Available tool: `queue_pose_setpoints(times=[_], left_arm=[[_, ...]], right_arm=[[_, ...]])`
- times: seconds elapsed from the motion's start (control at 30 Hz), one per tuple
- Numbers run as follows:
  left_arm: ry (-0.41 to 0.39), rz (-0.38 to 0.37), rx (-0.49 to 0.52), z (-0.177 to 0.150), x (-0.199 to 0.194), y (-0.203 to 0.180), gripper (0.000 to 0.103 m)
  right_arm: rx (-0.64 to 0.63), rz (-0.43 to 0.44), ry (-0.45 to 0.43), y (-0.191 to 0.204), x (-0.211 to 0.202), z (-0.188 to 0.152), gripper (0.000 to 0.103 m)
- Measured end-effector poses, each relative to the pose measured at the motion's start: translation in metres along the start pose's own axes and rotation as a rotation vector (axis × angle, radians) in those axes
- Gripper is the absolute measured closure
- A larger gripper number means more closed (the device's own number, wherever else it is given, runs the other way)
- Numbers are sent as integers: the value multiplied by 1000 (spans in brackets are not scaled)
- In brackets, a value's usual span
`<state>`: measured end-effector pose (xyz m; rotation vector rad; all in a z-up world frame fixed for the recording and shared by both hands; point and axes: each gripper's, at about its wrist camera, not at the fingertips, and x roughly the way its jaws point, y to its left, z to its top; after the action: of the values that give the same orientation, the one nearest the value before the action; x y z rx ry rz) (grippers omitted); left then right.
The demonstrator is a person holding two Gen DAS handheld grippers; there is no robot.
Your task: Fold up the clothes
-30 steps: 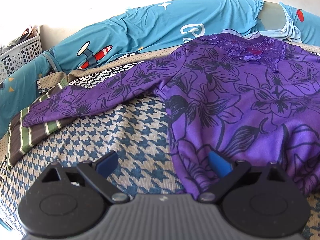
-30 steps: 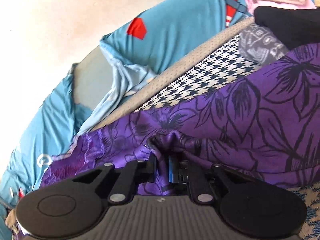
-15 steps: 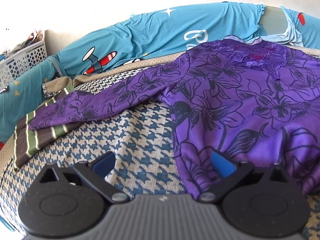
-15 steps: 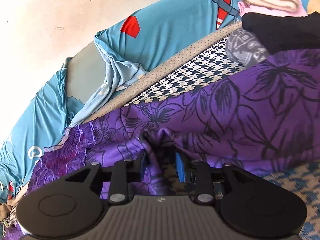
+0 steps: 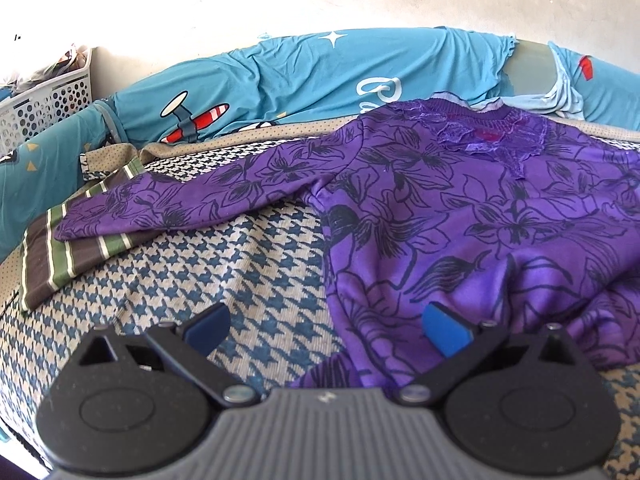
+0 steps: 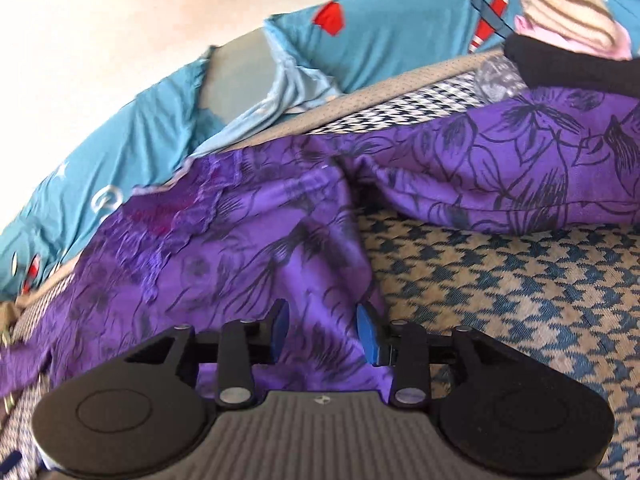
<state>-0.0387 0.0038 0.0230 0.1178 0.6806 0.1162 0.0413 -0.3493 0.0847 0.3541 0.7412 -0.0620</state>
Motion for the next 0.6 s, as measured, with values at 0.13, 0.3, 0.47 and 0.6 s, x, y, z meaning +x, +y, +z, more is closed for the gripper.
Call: queue_pose_setpoints(times=[0.13,0.3,0.47,0.6], left_arm=[[-14,-37,30,-6,-13,-5,0],[-25,-91,84,-16,-30,-17,0],[-22,-130,130,-25,-38,-30,0],[-20,-140,148,-29,-40,-37,0]], right_arm=[[-120,58,0,19,-16,-22,62],[-227,135,44,35,-33,-52,59],[-339,172,65,45,-54,-84,56],[-430,165,41,52,-66,-101,56]])
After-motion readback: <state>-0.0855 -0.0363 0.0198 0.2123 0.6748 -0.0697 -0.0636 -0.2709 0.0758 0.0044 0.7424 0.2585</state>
